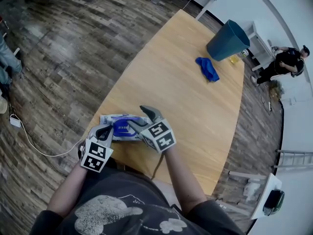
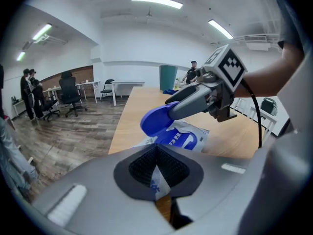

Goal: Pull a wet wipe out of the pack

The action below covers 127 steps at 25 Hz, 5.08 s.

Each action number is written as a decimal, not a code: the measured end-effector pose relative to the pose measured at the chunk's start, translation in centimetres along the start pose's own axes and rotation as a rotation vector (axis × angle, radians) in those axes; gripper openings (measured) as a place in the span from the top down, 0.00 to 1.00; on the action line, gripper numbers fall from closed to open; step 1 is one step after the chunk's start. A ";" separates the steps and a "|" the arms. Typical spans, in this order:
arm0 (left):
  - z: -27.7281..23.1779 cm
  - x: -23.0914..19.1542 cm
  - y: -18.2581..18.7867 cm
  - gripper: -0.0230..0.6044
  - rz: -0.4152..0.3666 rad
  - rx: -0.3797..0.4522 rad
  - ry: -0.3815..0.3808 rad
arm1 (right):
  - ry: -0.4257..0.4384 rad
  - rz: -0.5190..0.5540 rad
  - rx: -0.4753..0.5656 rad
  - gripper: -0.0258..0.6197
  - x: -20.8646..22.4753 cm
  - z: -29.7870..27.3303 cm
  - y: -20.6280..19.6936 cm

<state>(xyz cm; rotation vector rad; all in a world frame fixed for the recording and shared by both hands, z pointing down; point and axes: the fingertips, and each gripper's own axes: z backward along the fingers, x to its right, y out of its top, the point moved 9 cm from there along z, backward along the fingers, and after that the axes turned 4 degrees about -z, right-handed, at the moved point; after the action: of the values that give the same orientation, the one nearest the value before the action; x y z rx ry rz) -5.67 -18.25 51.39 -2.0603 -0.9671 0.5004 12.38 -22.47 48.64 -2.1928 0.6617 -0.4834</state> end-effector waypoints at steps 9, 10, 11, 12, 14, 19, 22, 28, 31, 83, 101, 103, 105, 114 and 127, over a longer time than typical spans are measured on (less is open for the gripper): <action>-0.2 2.0 1.4 0.93 -0.183 0.037 -0.042 | -0.090 -0.149 0.022 0.73 2.5 -1.4 -1.4; -0.3 2.1 1.5 0.93 -0.182 0.039 -0.048 | -0.096 -0.155 0.015 0.73 2.6 -1.5 -1.4; -0.5 2.3 1.7 0.87 -0.174 0.040 -0.058 | -0.103 -0.157 0.006 0.73 2.7 -1.7 -1.5; -0.6 2.5 1.8 0.78 -0.167 0.039 -0.068 | -0.110 -0.155 -0.001 0.73 2.6 -2.0 -1.6; -0.8 2.9 2.0 0.74 -0.172 0.040 -0.071 | -0.121 -0.140 -0.009 0.73 2.5 -2.2 -1.8; -1.9 3.9 2.3 0.57 -0.240 0.023 -0.059 | -0.093 -0.211 0.074 0.74 2.6 -1.1 -1.9; -2.7 4.5 2.5 0.53 -0.293 -0.001 -0.024 | -0.106 -0.227 0.133 0.80 2.5 1.0 -2.1; -3.7 4.9 3.0 0.69 -0.273 -0.044 0.020 | -0.108 -0.233 0.183 0.81 2.2 4.3 -3.0; -2.8 4.7 3.2 0.90 -0.242 -0.015 0.077 | -0.094 -0.239 0.186 0.81 1.8 5.1 -3.6; -1.6 -0.5 -0.4 0.92 -0.017 -0.078 0.123 | -0.021 0.072 -0.148 0.96 -5.5 0.8 -1.5; 3.8 2.5 3.0 0.88 0.088 0.106 0.376 | -0.130 -0.039 0.191 0.96 -2.2 12.0 -2.5; 4.8 3.9 3.4 0.88 0.110 0.128 0.382 | -0.120 -0.058 0.222 0.96 -2.1 12.9 -3.1; 5.6 5.3 3.2 0.88 0.156 0.148 0.377 | -0.113 -0.075 0.234 0.96 -2.1 13.6 -3.9; 7.3 9.0 3.1 0.93 0.249 0.222 0.262 | -0.167 -0.154 0.222 0.96 -4.6 16.2 -7.7; 16.6 10.8 -5.3 0.93 0.235 0.270 0.109 | -0.368 -0.196 0.274 0.96 -16.6 20.7 -11.0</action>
<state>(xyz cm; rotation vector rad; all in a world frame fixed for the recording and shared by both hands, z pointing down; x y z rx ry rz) -11.60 0.41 45.22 -1.9411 -0.5623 0.5984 13.55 5.45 42.15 -2.0181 0.1714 -0.2401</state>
